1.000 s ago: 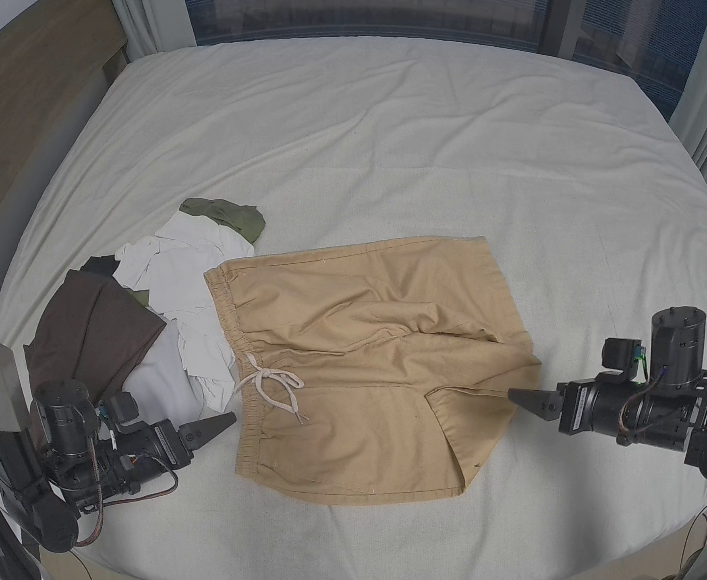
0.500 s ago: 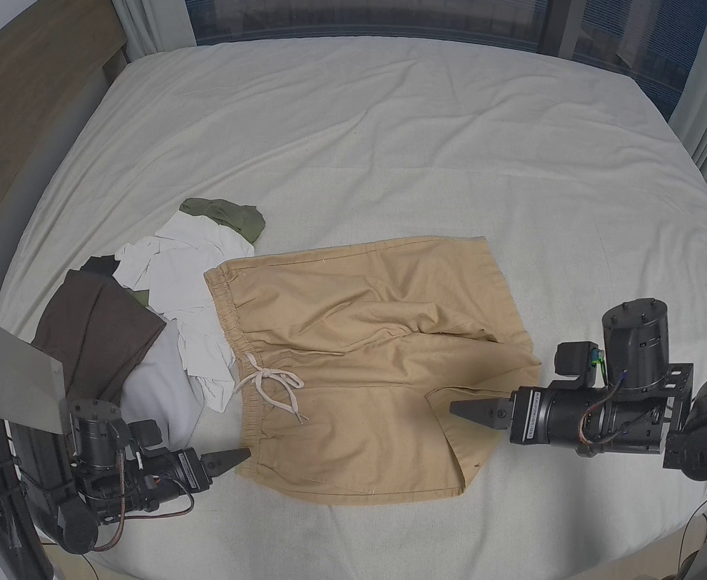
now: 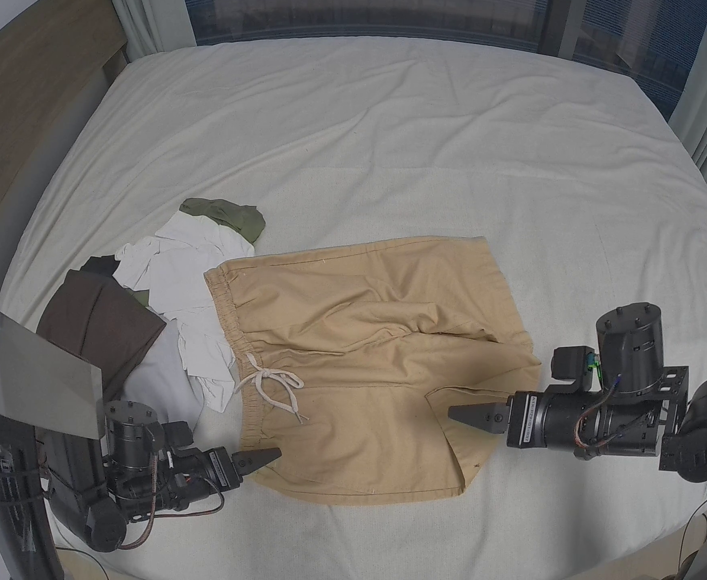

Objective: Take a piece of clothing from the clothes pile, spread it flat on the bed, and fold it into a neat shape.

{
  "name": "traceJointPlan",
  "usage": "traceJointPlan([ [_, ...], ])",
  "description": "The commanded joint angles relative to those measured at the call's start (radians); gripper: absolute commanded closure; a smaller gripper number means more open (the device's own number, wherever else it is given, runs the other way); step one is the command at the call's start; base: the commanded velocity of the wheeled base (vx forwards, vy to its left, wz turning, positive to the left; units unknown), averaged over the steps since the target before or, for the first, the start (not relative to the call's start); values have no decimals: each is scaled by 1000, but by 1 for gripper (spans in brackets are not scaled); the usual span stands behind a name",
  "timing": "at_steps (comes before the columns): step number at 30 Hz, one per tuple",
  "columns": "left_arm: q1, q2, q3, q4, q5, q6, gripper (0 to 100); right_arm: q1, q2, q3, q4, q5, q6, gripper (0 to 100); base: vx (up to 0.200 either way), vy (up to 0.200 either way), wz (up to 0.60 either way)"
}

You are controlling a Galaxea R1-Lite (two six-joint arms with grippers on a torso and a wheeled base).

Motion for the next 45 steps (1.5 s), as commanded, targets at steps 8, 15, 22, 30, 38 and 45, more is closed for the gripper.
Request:
traceJointPlan([
  [8,6,30,-13,-1,40,3,100,-11,-31,27,3,-1,-9,0,0,0,0],
  [15,37,-77,117,3,66,72,100,-1,-23,24,1,-1,-7,0,0,0,0],
  [22,63,-77,136,6,79,139,100,2,-5,18,0,-1,-7,0,0,0,0],
  [30,161,-68,136,19,80,190,100,2,10,10,1,2,-7,0,0,0,0],
  [38,163,-66,136,46,80,218,100,28,87,-28,3,4,-4,0,0,0,0],
  [45,156,-91,136,3,75,202,0,3,128,-4,10,-13,-3,0,0,0,0],
])
